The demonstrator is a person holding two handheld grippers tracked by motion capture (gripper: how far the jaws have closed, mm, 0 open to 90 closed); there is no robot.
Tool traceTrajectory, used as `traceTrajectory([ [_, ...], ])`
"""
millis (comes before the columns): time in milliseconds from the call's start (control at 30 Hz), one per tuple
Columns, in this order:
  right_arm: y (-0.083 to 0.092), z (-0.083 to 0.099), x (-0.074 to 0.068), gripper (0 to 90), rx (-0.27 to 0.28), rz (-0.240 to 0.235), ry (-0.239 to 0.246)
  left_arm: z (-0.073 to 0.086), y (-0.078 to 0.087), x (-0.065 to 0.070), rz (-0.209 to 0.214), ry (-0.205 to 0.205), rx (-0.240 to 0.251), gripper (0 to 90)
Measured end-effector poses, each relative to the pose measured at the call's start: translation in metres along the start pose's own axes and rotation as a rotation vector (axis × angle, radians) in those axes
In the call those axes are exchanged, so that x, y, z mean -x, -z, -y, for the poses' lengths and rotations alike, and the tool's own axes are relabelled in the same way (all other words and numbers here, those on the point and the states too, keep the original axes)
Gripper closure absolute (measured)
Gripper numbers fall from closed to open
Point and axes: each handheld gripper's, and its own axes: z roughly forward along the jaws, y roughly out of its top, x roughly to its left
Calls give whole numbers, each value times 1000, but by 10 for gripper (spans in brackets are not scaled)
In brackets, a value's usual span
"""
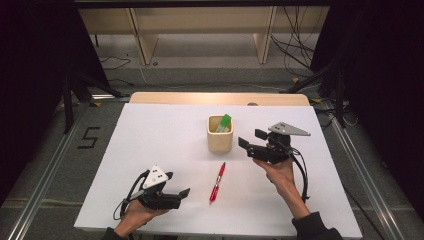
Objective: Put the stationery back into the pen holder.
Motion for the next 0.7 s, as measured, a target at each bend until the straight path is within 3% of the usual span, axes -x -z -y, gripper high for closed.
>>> traceTrajectory([
  [333, 35, 42, -3, 258, -18, 28, 52, -6, -10, 10, -8, 13, -57, 186],
  [700, 55, 67, -14, 251, -20, -2, 60, -11, -20, 16, -8, 15, -92, 186],
])
